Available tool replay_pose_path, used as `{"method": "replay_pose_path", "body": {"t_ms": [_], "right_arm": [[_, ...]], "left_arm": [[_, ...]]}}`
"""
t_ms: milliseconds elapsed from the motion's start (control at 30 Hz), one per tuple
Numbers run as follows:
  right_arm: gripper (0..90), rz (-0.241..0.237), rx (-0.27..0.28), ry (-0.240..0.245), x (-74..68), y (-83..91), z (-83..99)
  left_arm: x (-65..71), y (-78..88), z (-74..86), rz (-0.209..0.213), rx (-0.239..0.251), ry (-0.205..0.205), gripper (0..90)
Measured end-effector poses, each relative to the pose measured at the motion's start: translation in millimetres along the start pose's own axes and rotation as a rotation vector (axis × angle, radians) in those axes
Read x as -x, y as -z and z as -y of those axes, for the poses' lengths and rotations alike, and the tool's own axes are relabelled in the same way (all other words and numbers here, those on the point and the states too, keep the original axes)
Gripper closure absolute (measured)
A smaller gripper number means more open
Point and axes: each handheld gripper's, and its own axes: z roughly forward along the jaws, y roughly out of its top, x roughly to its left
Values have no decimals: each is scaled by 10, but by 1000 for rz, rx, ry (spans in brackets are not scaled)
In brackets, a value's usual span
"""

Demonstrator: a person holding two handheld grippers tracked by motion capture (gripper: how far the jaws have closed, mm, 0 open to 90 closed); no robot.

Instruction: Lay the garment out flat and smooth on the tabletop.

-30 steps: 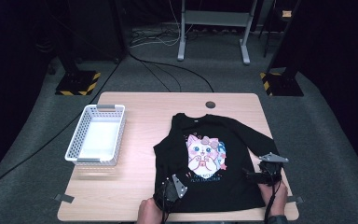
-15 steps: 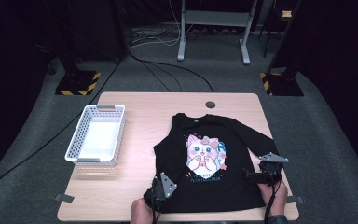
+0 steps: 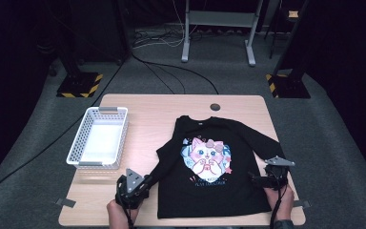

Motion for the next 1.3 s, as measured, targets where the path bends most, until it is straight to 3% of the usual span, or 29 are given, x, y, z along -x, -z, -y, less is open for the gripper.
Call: {"method": "replay_pose_path", "body": {"t_ms": [333,533,700,867,933,1000,1033,1067,1133,1200,1300], "right_arm": [[21,1,0,-1,-1,1,0],[21,2,0,-1,-2,1,1],[21,2,-1,0,0,1,0],[24,0,-1,5,5,5,3],[25,-1,-2,6,6,6,3],[24,-2,-2,8,7,8,4],[23,-4,-2,8,8,9,5],[23,-5,-2,8,8,11,7],[21,-10,-2,10,8,14,10],[14,-20,-2,12,14,19,12],[0,-53,8,13,29,32,21]], "left_arm": [[-651,110,210,-38,16,206,822],[-1159,5,444,-93,-60,325,821],[-1407,-104,548,-128,-119,344,818],[-1553,-190,594,-168,-139,306,796],[-1590,-199,598,-188,-143,309,658],[-1611,-198,624,-212,-136,316,403],[-1623,-190,649,-202,-122,330,294],[-1625,-178,682,-206,-104,329,236],[-1609,-157,734,-251,-87,319,217],[-1616,-140,744,-235,-79,326,159],[-1627,-136,748,-237,-70,340,148]]}}
